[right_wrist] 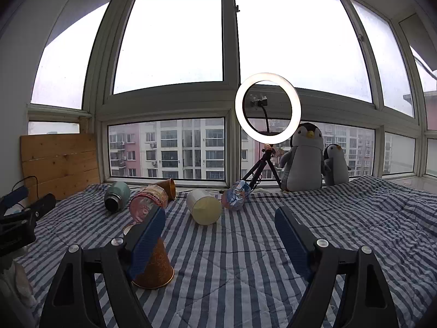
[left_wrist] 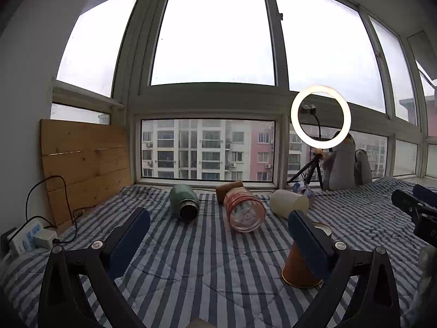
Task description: Flip cup upside down
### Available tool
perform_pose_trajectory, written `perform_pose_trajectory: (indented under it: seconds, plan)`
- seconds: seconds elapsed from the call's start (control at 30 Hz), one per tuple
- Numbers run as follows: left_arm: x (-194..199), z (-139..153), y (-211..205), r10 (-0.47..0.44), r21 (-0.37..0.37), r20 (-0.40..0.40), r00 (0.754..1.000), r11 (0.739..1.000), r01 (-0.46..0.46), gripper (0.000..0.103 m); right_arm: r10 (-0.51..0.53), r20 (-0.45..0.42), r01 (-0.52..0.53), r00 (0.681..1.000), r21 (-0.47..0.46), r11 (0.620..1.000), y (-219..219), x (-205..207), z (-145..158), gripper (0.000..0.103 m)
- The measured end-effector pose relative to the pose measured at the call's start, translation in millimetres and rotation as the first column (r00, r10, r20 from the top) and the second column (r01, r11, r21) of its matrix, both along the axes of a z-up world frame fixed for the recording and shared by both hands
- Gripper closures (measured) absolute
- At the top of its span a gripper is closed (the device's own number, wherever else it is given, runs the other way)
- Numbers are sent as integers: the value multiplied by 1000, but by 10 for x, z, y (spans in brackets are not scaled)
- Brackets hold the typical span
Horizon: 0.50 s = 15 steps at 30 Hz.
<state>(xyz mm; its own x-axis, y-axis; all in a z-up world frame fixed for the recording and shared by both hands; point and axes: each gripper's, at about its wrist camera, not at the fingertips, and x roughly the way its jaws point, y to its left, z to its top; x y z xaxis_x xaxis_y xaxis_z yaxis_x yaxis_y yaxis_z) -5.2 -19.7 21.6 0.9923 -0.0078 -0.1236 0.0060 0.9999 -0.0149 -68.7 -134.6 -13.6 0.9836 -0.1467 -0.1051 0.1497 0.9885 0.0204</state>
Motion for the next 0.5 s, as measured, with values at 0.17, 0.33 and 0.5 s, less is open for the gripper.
perform_pose_trajectory:
  seconds: [0.17,0.33,0.5]
  plan:
    - [18,-59,-38,6,11,-2,1000,1000,-6,1,-14,28,14,1000,6,1000,-17,-26,-14,24]
    - [28,-78,-15,9,-3,1,1000,1000,-9,1,-16,25,16,1000,21,1000,-44,4,-47,23]
    - [24,-96,44,17,-25,0,1000,1000,-17,0,-20,35,19,999,4,1000,-14,-18,-53,23]
